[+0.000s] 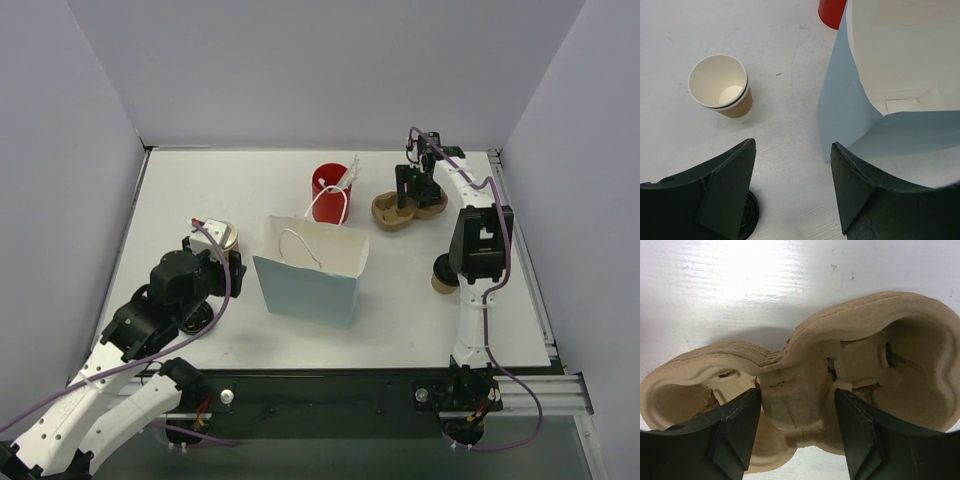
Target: Pack the takeout coffee
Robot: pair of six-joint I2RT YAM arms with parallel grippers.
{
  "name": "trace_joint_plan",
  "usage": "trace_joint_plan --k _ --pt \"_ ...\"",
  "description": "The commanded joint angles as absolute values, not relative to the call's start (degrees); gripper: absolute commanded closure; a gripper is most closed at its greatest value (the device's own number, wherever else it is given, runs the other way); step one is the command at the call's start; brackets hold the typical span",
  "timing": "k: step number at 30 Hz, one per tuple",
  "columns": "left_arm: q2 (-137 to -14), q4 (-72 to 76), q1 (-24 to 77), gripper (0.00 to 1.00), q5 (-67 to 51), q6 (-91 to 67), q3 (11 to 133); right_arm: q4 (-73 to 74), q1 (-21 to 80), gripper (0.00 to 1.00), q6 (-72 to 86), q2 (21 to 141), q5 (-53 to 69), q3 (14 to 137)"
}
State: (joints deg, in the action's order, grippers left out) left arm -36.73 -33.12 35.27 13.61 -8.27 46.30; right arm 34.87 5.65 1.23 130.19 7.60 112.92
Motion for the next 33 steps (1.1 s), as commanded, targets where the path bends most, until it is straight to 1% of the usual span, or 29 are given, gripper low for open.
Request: trace_joint_plan --k 1,3,19,22,26,33 --pt "-36.83 -29.80 34.80 0.29 12.92 -8.09 46.41 34.98 5.80 0.41 -1.14 129.99 7.38 112.76" --pt "-36.91 -29.88 34.63 0.29 12.83 -8.09 46.41 34.89 5.89 0.44 -1.67 129.82 7.65 112.76" --pt "-37.53 -29.79 34.10 0.29 11.87 -8.09 46.49 34.54 5.98 0.44 -3.43 128.94 7.21 113.73" --pt "-37.44 -29.71 34.01 0.29 11.78 -8.17 46.41 34.63 5.98 0.46 -3.52 128.59 7.21 113.73" --pt "-37.53 -29.79 33.84 0.29 11.43 -8.17 46.41 34.54 5.98 0.52 -3.87 128.23 7.12 113.73" --pt "-37.44 -29.71 33.84 0.29 11.34 -8.17 46.41 34.54 5.98 0.50 -4.22 127.44 6.59 113.91"
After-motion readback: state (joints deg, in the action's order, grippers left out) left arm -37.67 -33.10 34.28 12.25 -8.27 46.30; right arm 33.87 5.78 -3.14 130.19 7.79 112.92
